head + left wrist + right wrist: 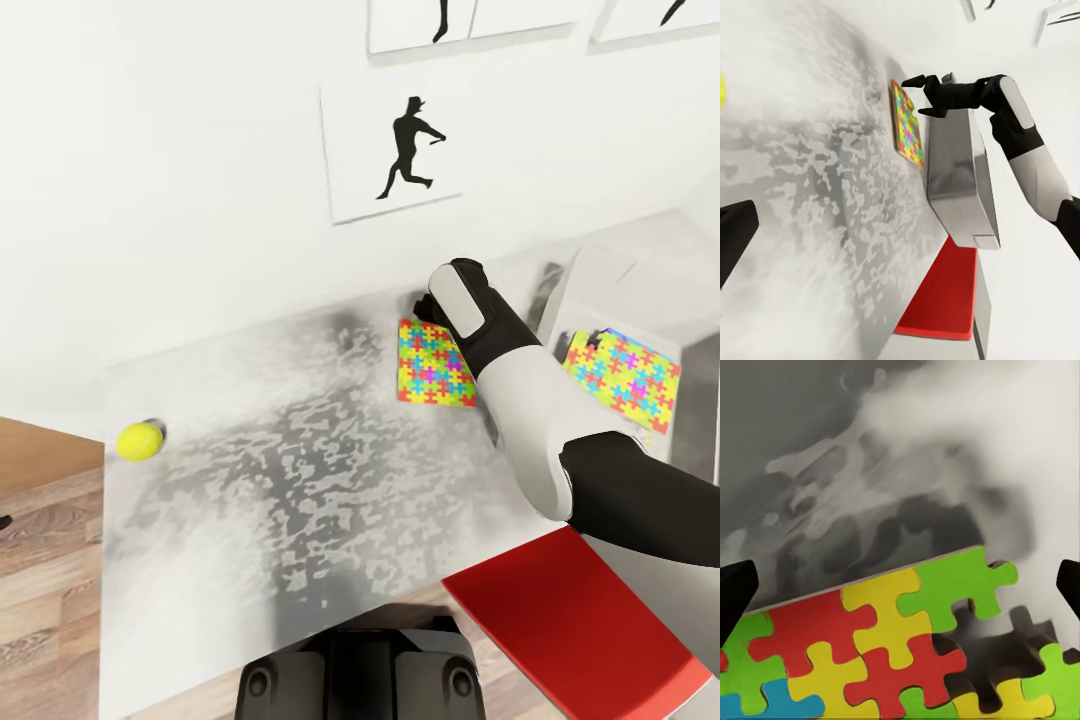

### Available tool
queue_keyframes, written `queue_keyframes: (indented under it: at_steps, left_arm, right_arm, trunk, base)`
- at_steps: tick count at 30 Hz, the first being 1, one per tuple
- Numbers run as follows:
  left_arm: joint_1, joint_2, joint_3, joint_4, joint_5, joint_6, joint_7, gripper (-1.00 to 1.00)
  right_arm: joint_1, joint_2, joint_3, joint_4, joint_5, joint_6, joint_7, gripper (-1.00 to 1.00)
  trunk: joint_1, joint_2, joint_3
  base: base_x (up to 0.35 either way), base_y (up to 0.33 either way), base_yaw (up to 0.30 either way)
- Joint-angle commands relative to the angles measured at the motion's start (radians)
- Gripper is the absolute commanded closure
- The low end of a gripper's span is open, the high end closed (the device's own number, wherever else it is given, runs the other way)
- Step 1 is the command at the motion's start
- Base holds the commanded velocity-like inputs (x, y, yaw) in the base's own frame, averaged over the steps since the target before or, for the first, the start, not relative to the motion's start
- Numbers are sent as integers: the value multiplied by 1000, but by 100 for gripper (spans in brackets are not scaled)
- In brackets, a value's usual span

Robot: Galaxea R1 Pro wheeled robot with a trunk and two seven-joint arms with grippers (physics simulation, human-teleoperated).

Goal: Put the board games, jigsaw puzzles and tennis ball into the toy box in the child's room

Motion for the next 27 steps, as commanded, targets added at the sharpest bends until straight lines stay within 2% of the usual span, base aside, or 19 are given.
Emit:
queue_keyframes:
  at_steps: [1,15,27]
  left_arm:
    - [0,0,0,0,-1,11,-4,-100]
    - [0,-1,0,0,-1,11,-4,-100]
    - [0,-1,0,0,-1,10,-4,-100]
  right_arm:
    - [-1,0,2,-1,-6,4,-8,-100]
    - [-1,0,2,-1,-7,6,-9,-100]
    - [-1,0,1,1,-9,7,-9,-100]
  trunk:
    - [1,-2,-1]
    - [1,-2,-1]
    - [1,-2,-1]
  base:
    - [-1,87,0]
    - [-19,31,0]
    - [-45,-48,0]
